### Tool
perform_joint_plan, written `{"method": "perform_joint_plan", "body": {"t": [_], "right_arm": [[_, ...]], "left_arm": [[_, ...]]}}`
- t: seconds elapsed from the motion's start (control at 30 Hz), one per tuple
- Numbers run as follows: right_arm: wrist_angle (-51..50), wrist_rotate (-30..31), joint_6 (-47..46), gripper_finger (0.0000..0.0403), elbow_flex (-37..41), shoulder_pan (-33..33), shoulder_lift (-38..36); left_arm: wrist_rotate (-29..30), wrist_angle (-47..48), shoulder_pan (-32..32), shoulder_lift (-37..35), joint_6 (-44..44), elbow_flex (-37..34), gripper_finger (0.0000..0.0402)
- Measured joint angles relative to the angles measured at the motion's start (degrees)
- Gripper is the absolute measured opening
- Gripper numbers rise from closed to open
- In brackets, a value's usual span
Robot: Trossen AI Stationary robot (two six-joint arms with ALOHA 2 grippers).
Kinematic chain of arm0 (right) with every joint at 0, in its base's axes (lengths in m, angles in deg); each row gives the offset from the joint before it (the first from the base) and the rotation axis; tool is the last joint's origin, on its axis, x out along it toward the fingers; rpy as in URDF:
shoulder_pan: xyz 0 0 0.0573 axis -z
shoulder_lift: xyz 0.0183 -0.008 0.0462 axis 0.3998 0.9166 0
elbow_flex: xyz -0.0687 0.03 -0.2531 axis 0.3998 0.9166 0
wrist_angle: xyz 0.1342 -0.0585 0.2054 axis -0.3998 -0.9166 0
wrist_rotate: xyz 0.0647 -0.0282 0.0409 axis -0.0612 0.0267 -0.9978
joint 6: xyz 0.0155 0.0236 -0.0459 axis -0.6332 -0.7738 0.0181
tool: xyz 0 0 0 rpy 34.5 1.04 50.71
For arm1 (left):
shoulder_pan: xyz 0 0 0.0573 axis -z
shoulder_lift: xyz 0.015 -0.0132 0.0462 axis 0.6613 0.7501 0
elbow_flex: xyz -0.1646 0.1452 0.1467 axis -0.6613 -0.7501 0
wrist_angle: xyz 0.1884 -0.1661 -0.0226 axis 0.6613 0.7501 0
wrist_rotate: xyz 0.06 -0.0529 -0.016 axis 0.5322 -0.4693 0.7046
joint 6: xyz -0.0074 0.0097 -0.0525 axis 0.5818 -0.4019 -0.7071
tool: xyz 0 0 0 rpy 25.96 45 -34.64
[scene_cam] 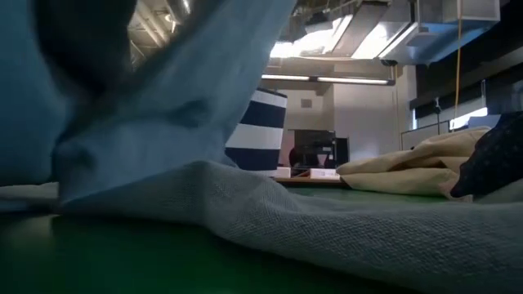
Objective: Fold laundry
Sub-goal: Fold the blue jeans
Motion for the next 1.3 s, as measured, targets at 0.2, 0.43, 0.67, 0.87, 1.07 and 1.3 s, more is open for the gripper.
{"method": "perform_joint_plan", "body": {"t": [0.2, 0.43, 0.67, 0.87, 1.07, 1.3], "right_arm": [[-4.4, 8.0, 0.5, 0.0024, 0.0, 0.0, 0.0], [-3.2, -29.1, -9.9, 0.0024, -0.1, -0.1, -1.1], [0.5, -49.2, -11.0, 0.0024, 0.0, -2.5, -1.0], [1.3, -48.6, -9.9, 0.0024, 0.0, -2.5, -1.5], [-0.1, -48.5, -9.4, 0.0024, 0.0, -2.7, -1.8], [-10.7, -31.0, -9.4, 0.0024, 0.0, -2.7, -1.9]], "left_arm": [[25.5, 0.9, 3.5, 0.7, -2.6, 0.0, 0.0023], [7.1, -32.9, 10.6, 8.7, -9.3, 0.0, 0.0023], [-11.2, -68.2, 16.1, 24.2, 25.8, 9.3, 0.0023], [-24.4, -73.3, 14.9, 24.8, 43.2, 8.6, 0.0023], [-9.0, -51.6, 12.7, 22.0, 30.6, 9.4, 0.0023], [32.9, -27.1, 13.9, 18.6, 28.3, 9.4, 0.0023]]}}
